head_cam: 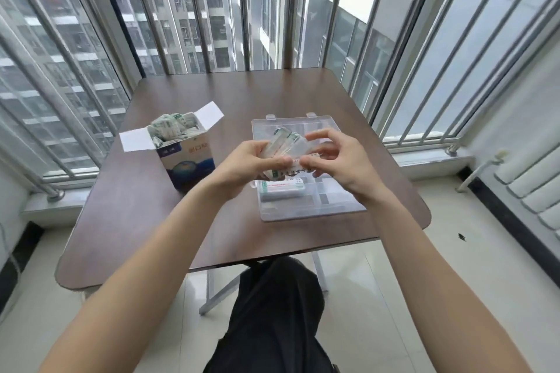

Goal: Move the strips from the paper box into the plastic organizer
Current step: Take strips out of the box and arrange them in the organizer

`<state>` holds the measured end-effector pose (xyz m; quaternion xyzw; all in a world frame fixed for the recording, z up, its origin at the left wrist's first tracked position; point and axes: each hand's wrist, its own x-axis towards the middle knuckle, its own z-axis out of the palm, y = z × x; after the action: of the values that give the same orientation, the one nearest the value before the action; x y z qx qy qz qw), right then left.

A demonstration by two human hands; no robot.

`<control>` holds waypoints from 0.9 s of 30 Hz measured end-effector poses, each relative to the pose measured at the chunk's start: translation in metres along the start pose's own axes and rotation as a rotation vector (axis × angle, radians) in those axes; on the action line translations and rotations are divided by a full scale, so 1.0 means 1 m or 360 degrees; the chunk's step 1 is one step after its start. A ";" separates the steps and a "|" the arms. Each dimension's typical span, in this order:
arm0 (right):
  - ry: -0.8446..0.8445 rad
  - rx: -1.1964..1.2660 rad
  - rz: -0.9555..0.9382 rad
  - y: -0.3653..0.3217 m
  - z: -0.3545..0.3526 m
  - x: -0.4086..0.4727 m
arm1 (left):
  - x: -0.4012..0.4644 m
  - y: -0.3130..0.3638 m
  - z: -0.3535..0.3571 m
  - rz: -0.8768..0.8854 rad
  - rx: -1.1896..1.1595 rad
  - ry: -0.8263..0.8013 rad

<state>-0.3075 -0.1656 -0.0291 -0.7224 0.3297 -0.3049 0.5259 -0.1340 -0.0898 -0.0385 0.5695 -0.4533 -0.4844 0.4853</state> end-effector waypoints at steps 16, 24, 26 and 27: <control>-0.0241 -0.0686 0.0033 0.023 0.009 0.002 | -0.018 -0.023 -0.029 0.0115 0.0174 0.0373; -0.0429 -0.1862 -0.0471 0.016 0.036 -0.003 | -0.025 -0.028 -0.028 0.0075 -0.0028 0.0300; -0.0530 -0.1990 -0.0543 0.012 0.035 -0.001 | -0.026 -0.029 -0.028 0.0065 -0.0050 0.0299; -0.0575 -0.2020 -0.0567 0.012 0.032 0.000 | -0.026 -0.029 -0.028 0.0061 -0.0057 0.0304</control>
<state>-0.2838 -0.1502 -0.0488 -0.9736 0.2278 -0.0090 -0.0108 -0.1084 -0.0572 -0.0629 0.5955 -0.4071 -0.4265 0.5457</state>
